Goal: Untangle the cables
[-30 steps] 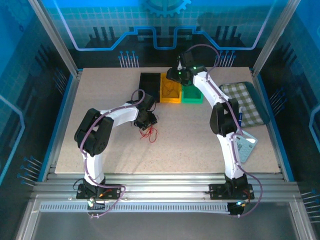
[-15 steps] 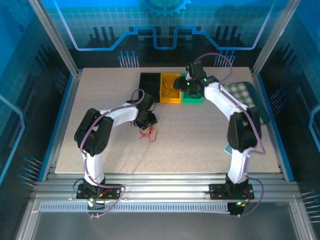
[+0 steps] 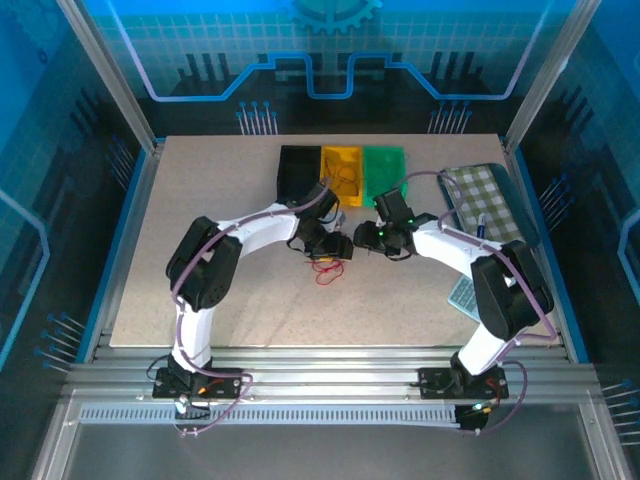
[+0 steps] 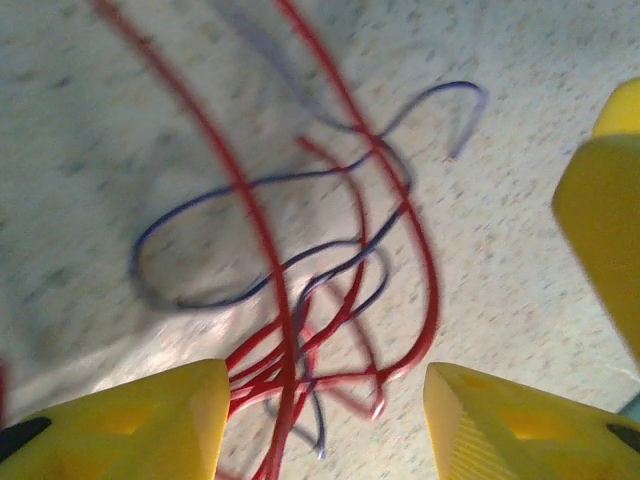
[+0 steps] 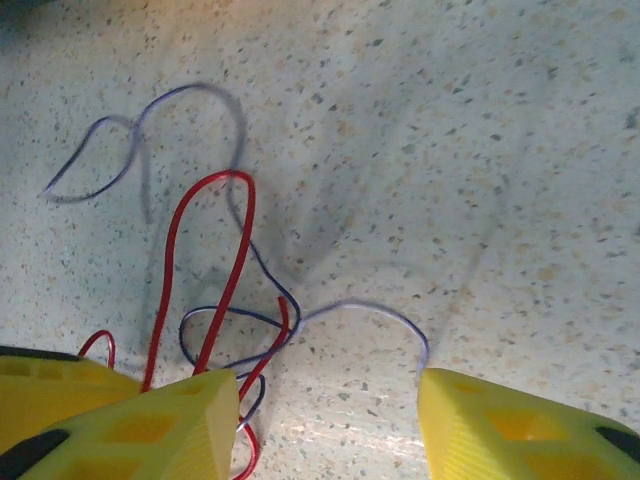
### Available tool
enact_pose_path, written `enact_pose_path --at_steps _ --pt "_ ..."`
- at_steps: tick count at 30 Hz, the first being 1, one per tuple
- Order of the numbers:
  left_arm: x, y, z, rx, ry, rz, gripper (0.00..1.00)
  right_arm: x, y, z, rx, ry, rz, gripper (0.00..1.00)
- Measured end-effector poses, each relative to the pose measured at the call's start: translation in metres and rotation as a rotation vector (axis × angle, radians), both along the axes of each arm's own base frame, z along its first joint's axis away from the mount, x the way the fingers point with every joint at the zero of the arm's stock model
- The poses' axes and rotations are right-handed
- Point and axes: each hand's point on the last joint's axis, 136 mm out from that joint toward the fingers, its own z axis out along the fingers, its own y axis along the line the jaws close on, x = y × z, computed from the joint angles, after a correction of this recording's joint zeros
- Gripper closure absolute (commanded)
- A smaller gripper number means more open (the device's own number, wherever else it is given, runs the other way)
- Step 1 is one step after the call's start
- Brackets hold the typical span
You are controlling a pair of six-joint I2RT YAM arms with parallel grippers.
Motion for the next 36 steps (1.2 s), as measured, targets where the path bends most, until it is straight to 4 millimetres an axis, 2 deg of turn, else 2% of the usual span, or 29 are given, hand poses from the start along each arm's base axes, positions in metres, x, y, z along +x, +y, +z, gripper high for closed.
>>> enact_pose_path --at_steps 2,4,7,9,17,23,27,29,32,36 --pt "-0.003 0.019 0.009 0.044 -0.067 0.044 0.42 -0.002 0.001 -0.002 -0.003 0.0 0.002 0.49" --pt "0.002 0.035 0.028 0.068 -0.149 0.107 0.41 -0.002 0.001 -0.003 -0.009 -0.001 0.0 0.49" --pt "0.014 0.042 0.048 0.068 -0.237 0.175 0.41 -0.001 -0.001 -0.003 -0.018 -0.005 -0.006 0.49" --pt "0.02 0.043 0.05 0.071 -0.255 0.199 0.42 0.001 -0.001 -0.001 -0.026 -0.007 -0.006 0.49" --pt "0.011 0.046 -0.003 0.149 -0.138 0.175 0.51 0.021 0.012 0.009 -0.022 -0.026 0.027 0.57" --pt "0.004 0.047 -0.017 0.171 -0.096 0.145 0.53 0.014 0.011 -0.003 -0.034 0.02 0.038 0.57" --pt "-0.001 0.049 -0.033 0.2 -0.058 0.137 0.6 0.013 0.01 -0.005 -0.037 0.028 0.038 0.57" --pt "-0.001 0.051 -0.037 0.219 -0.048 0.135 0.68 0.013 0.01 -0.004 -0.037 0.028 0.038 0.57" --pt "0.001 0.05 -0.039 0.236 -0.048 0.135 0.86 0.012 0.012 -0.004 -0.031 0.03 0.041 0.57" --pt "0.003 0.055 -0.039 0.27 -0.045 0.149 1.0 0.011 0.013 -0.005 -0.025 0.036 0.045 0.57"
